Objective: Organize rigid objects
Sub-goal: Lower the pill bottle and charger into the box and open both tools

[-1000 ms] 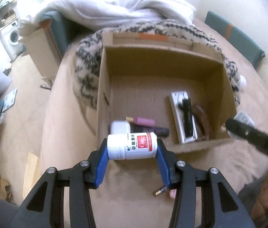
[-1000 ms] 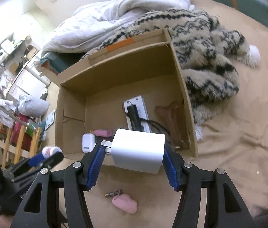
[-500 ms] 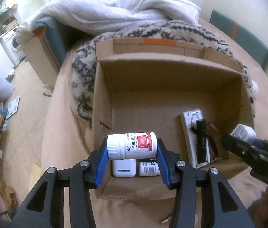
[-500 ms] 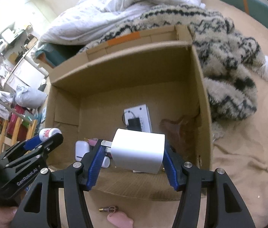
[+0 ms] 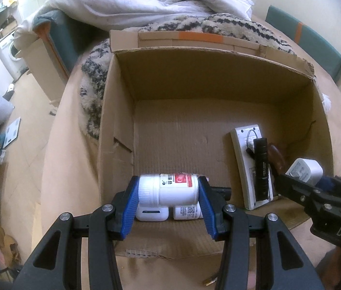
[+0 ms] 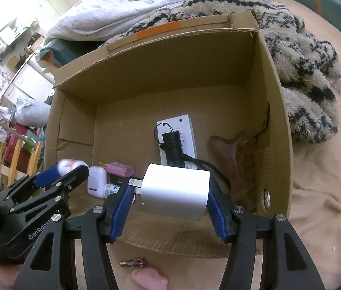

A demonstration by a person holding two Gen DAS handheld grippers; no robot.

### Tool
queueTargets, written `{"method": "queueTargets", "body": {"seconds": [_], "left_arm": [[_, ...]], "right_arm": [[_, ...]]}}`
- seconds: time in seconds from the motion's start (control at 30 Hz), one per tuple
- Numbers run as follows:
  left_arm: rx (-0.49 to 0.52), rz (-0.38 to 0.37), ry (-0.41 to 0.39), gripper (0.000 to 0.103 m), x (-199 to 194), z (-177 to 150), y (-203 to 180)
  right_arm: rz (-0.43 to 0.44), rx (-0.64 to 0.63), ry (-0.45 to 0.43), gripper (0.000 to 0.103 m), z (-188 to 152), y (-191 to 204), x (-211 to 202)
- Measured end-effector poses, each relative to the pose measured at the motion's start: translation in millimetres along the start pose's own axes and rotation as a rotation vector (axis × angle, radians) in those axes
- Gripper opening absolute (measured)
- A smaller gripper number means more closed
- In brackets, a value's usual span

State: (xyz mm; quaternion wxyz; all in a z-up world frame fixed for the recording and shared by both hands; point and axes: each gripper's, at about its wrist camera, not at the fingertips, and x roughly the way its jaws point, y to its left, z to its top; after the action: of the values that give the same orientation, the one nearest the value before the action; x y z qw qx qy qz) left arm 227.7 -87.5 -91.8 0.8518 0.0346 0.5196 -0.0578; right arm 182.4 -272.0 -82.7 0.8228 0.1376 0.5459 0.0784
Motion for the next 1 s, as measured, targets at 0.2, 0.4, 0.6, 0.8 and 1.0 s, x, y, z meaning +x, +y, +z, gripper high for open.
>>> {"method": "queueTargets", "body": {"seconds": [0.2, 0.4, 0.6, 0.8, 1.0], "left_arm": [[0.002, 0.008, -0.01, 0.043, -2, 0, 0], [-0.009, -0.022, -0.03, 0.07, -11, 0, 1], [-0.02, -0.007, -0.035, 0.071, -14, 0, 3], [-0.026, -0.004, -0.027, 0.071, -15, 0, 6], [-0.01, -0.001, -0.036, 0.071, -23, -1, 5]], "right_arm": [[0.017, 0.049, -0.012, 0.065, 2, -8, -3], [0.06, 0.085, -0.073, 0.086, 6, -13, -18], [0.069, 0.084, -0.065, 0.086, 6, -13, -18], [0.074, 0.094, -0.072, 0.086, 6, -14, -21], [0.083, 0.127, -0.084, 0.086, 3, -21, -30]]}}
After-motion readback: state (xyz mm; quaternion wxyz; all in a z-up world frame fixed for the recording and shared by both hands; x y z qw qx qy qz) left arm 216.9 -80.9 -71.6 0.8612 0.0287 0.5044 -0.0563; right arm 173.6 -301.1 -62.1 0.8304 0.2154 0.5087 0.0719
